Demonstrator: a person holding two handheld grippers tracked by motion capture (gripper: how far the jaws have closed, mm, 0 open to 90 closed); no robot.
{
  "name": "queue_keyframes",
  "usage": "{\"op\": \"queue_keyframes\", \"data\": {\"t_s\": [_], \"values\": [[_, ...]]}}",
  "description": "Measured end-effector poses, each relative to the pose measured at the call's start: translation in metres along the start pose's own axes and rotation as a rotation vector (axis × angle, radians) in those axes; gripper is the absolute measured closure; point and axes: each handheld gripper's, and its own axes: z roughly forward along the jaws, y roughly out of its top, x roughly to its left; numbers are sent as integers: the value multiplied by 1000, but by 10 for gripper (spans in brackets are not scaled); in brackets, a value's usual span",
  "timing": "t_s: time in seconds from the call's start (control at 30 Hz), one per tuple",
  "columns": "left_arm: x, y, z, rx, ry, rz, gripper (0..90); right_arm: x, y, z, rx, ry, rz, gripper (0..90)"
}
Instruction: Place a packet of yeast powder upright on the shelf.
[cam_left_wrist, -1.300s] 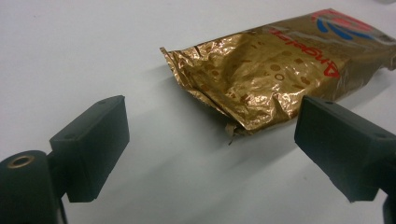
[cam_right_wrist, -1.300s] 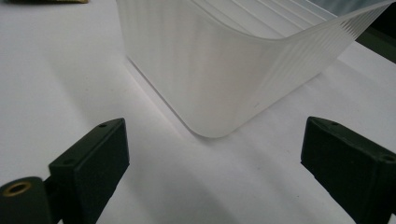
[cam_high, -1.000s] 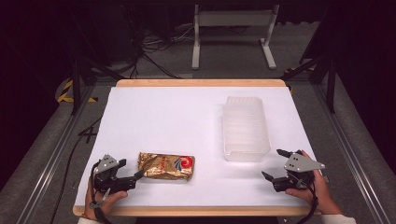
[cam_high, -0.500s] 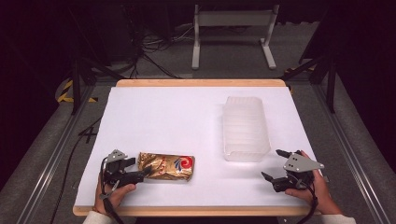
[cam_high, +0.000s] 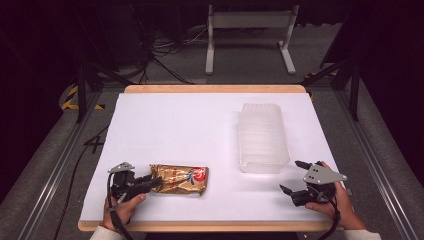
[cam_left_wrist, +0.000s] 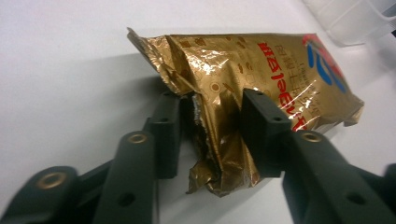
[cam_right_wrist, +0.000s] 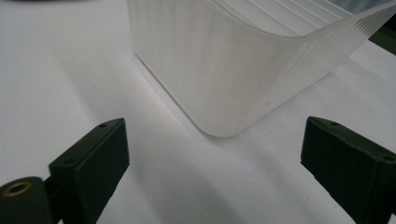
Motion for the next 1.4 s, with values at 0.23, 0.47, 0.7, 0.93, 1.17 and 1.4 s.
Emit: {"op": "queue_keyframes", "data": {"t_s": [0.23, 0.47, 0.7, 0.93, 1.17, 1.4], "values": [[-4, 1, -9, -71, 6, 55, 859, 0, 0, -1, -1, -2, 5, 85], [-19, 9, -22, -176, -35, 127, 878, -1, 0, -1, -1, -4, 2, 84], [-45, 29, -34, -244, -101, 206, 881, 0, 1, -1, -6, -5, 8, 85], [-83, 51, -40, -271, -97, 390, 891, -1, 1, -2, -8, -6, 7, 85], [-109, 66, -37, -288, -115, 485, 892, 0, 1, -3, -8, -4, 10, 86], [-113, 81, -32, -292, -127, 558, 893, -1, 0, -2, -8, -4, 14, 86]]}}
